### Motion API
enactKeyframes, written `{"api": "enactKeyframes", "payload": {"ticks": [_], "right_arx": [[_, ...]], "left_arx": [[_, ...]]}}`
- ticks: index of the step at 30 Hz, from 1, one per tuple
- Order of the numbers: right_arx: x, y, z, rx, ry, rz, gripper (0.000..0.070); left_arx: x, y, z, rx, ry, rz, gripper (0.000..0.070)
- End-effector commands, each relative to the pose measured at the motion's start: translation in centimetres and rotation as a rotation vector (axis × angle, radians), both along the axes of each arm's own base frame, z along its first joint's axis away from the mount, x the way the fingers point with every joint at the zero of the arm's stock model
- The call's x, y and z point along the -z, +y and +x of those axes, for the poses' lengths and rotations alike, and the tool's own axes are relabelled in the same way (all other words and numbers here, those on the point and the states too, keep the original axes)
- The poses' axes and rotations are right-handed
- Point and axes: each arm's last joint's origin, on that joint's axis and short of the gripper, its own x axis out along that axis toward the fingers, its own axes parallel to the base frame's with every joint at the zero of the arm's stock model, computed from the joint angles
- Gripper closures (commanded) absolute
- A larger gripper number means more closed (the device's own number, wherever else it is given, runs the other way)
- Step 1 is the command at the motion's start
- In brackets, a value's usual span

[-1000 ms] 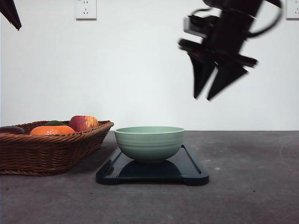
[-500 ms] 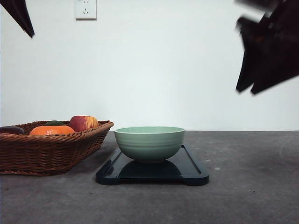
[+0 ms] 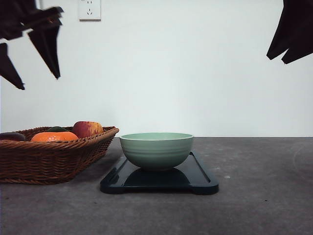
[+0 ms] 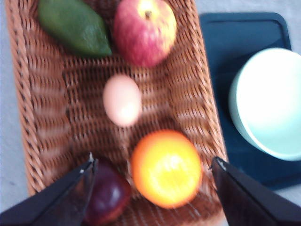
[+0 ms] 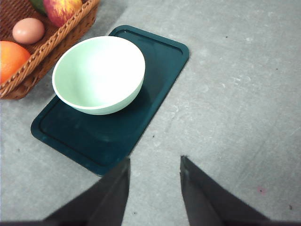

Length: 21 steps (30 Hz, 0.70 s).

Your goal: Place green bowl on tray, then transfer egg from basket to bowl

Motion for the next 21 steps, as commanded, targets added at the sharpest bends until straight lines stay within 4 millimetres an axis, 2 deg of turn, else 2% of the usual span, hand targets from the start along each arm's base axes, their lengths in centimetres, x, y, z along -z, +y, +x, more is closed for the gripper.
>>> {"api": "enactKeyframes", "payload": {"ticks": [1, 8, 13, 21], "right_arx": [[0.0, 0.1, 0.1, -0.012, -0.005, -0.008, 0.0493], [0.0, 0.1, 0.1, -0.012, -0.005, -0.008, 0.0493], [0.0, 0.1, 0.1, -0.012, -0.006, -0.008, 0.0493], [0.0, 0.1, 0.1, -0.012, -0.005, -0.008, 0.0493]], "left_arx": [[0.1, -0.4, 1.4, 0.003, 0.018, 0.031, 0.0199], [2.4, -1.3, 5.0, 0.012, 0.087, 0.073, 0.0199], [4.3, -2.1, 6.4, 0.041, 0.098, 0.087, 0.0199], [6.0, -3.0, 7.7, 0.044, 0.065, 0.16, 0.0199]]}}
